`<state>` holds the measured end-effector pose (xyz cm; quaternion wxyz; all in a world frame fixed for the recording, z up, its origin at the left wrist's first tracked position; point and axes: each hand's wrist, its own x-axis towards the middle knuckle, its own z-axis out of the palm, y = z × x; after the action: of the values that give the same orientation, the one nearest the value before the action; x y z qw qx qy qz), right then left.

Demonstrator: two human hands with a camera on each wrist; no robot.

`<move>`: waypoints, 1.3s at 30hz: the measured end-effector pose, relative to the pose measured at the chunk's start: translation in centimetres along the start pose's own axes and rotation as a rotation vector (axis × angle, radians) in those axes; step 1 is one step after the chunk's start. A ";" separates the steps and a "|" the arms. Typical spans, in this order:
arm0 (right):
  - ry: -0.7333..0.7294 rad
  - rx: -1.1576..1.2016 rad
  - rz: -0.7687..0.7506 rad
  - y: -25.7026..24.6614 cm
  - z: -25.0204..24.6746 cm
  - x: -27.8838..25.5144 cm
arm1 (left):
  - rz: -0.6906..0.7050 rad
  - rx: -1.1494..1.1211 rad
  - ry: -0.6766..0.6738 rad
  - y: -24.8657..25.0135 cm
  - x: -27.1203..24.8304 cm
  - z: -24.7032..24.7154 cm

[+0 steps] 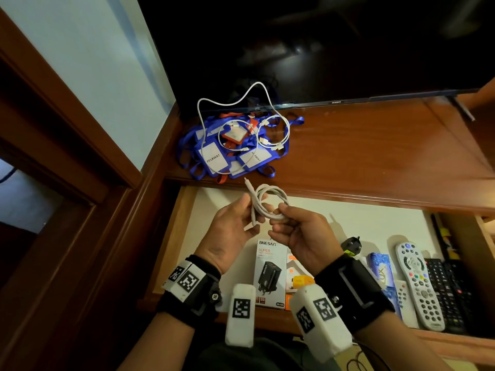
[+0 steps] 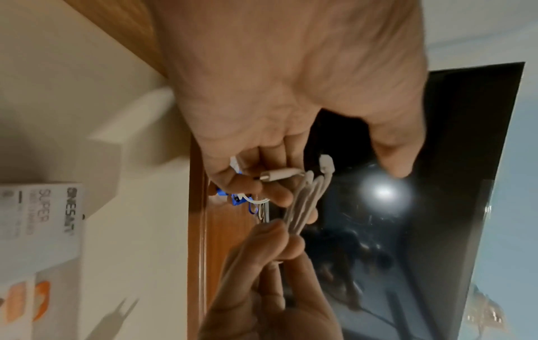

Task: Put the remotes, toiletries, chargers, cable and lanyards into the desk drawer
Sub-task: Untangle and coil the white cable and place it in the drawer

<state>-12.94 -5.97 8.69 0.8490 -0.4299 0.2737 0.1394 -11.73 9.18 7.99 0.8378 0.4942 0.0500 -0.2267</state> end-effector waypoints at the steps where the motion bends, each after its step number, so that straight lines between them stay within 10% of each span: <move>1: -0.012 -0.021 -0.007 0.1 -0.2 0.0 | 0.016 0.077 0.054 0.0 -0.1 0.1; 14: -0.199 -0.604 -0.012 0.1 -1.2 2.9 | -0.054 0.415 0.403 0.1 0.7 -3.3; 20: 0.001 -0.675 -0.171 -3.9 -0.4 8.9 | -0.156 0.852 0.464 -0.4 1.4 -9.4; 28: 0.277 -0.838 -0.324 -10.3 2.1 21.2 | -0.628 1.791 0.110 -2.5 3.5 -14.1; 39: 0.277 -1.280 -0.331 -12.6 3.4 23.5 | -0.721 2.048 -0.170 -4.4 5.3 -15.4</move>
<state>13.23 -10.61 4.87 0.3942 -0.8983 0.1741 0.0859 -6.75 18.80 -4.96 -0.0866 0.8967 -0.0787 -0.4269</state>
